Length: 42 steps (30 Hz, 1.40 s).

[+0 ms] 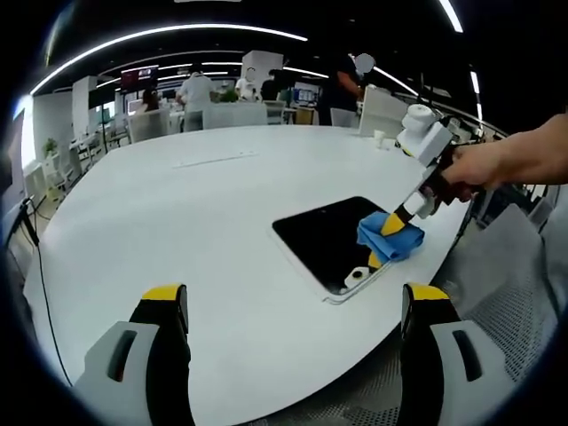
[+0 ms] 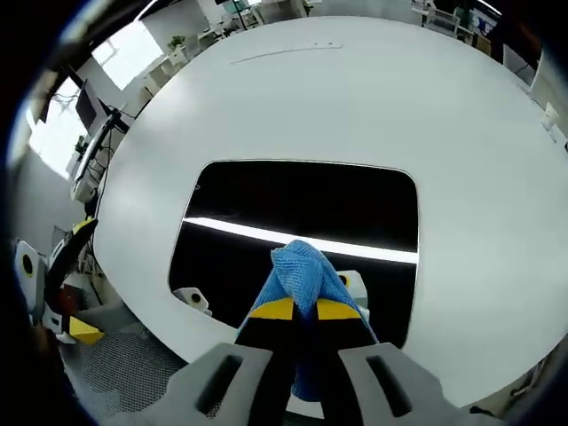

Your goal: Wipe the mirror surface with the cleaning cloth until all visible marks leave the cleaned area.

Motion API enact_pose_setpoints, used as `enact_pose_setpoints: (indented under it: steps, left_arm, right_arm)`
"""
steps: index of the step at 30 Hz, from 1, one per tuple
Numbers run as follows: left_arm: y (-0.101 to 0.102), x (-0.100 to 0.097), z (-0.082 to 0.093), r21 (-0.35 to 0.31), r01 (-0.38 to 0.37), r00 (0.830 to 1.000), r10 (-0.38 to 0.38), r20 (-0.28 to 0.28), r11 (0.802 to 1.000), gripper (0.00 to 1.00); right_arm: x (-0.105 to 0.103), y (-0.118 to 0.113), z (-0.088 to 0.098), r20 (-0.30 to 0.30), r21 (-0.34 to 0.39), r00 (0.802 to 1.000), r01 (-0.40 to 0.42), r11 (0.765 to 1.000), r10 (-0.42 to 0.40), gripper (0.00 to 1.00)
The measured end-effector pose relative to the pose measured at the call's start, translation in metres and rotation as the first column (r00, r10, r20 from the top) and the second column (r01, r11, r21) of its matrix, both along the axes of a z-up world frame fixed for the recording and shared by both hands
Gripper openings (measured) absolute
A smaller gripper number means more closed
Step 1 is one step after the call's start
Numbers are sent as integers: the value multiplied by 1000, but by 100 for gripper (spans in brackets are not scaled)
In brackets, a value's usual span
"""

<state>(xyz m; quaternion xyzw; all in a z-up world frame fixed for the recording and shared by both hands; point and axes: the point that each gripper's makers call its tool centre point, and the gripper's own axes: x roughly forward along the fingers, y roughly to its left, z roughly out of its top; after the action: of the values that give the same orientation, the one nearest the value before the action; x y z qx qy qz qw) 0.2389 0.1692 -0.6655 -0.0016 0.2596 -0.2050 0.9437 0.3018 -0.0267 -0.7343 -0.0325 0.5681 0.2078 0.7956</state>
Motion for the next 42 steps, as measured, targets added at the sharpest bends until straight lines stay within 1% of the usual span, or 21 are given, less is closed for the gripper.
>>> enact_pose_setpoints:
  steps: [13,17,23,29,37,42]
  left_arm:
    - [-2,1,2,-18,4,1000,-4,4,1000,99]
    - [-2,1,2,-26,1,1000,-1,4,1000,99]
    - [-2,1,3,-27,0,1000,0,4,1000,99]
    - [-1,1,2,-27,-4,1000,4,4,1000,99]
    - [-1,1,2,-25,-2,1000,2,4,1000,99]
    - [-2,1,2,-24,0,1000,0,0,1000,99]
  right_arm:
    - [0,35,-3,0,37,1000,-23,999,23,1]
    - [-3,48,-2,2,39,999,-45,998,45,1]
    - [-7,68,-1,20,14,996,-91,996,91,1]
    - [-10,86,-1,9,33,993,-119,992,119,1]
    - [-11,100,-2,0,49,990,-140,989,140,1]
    - [-10,107,-3,10,54,987,-160,986,159,1]
